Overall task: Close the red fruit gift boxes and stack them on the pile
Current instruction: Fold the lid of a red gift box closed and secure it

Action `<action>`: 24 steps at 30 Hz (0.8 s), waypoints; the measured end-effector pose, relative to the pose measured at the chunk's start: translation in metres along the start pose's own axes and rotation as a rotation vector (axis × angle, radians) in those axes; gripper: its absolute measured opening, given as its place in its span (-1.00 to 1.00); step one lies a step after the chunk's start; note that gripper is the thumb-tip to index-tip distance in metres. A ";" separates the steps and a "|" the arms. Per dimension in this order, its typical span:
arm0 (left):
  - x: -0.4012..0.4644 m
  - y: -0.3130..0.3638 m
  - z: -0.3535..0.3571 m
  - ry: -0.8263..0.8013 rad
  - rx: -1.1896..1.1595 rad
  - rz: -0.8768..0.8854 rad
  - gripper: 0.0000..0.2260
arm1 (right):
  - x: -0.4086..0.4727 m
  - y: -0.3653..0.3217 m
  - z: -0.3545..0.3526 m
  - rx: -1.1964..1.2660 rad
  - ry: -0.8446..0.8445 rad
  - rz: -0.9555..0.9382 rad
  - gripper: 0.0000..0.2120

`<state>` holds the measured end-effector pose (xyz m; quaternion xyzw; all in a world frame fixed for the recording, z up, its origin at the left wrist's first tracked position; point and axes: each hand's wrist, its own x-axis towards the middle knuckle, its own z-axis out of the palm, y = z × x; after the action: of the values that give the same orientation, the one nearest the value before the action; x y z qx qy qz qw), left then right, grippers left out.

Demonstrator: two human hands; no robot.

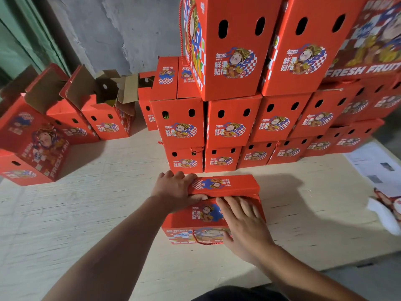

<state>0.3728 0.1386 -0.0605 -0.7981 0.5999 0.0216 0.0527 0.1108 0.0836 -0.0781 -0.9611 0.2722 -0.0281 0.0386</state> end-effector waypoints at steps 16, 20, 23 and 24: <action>-0.077 0.044 0.050 0.676 -0.311 -0.055 -0.34 | -0.003 0.008 0.002 0.156 0.031 -0.026 -0.14; -0.082 0.048 0.046 0.588 -0.272 0.014 -0.27 | 0.004 0.004 -0.003 0.134 0.090 0.026 -0.18; -0.084 0.050 0.039 0.559 -0.295 -0.043 -0.16 | 0.002 0.003 -0.001 0.132 0.143 0.035 -0.19; -0.086 0.051 0.037 0.560 -0.331 -0.086 -0.16 | -0.001 0.003 0.001 0.137 0.173 0.032 -0.20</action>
<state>0.3006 0.2109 -0.0918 -0.7953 0.5451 -0.1037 -0.2442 0.1084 0.0819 -0.0794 -0.9456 0.2874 -0.1291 0.0810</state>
